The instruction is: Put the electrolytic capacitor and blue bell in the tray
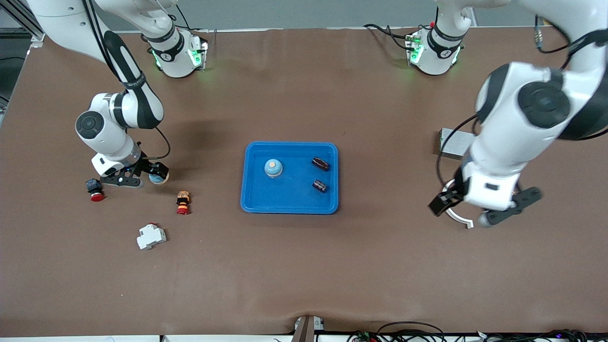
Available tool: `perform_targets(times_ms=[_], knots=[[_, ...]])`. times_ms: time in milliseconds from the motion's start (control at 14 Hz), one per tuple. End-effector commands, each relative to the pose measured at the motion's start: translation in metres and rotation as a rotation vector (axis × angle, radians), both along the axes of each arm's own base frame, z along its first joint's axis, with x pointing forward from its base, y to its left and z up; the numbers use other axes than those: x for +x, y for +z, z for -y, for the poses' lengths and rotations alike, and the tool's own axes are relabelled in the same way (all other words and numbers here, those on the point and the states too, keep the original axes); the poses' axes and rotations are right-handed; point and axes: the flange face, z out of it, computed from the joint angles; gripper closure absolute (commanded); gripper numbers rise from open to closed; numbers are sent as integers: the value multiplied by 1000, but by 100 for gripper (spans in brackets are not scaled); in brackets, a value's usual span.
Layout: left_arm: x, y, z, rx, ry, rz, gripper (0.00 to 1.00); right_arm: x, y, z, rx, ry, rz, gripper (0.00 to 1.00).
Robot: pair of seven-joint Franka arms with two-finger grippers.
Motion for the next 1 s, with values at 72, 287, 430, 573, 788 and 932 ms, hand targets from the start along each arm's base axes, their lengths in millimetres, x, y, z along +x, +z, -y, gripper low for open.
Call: perform_targets(times_ms=[72, 287, 430, 573, 788, 932], knots=[[-26, 54, -60, 30, -151, -25, 0, -6, -17, -2, 11, -10, 21, 0], [-42, 85, -97, -12, -206, -36, 0, -10, -24, -5, 12, -4, 24, 0], [-52, 93, -108, 4, -265, -65, 0, -11, -25, -5, 12, -4, 22, 0], [-67, 107, -109, 17, -289, -78, 0, -11, -25, -5, 12, -4, 22, 0], [-97, 121, -103, 35, -330, -148, 0, -12, -26, -7, 13, 1, 16, 94], [-117, 130, -114, 44, -383, -167, 0, -12, -26, -11, 16, 5, 14, 100]])
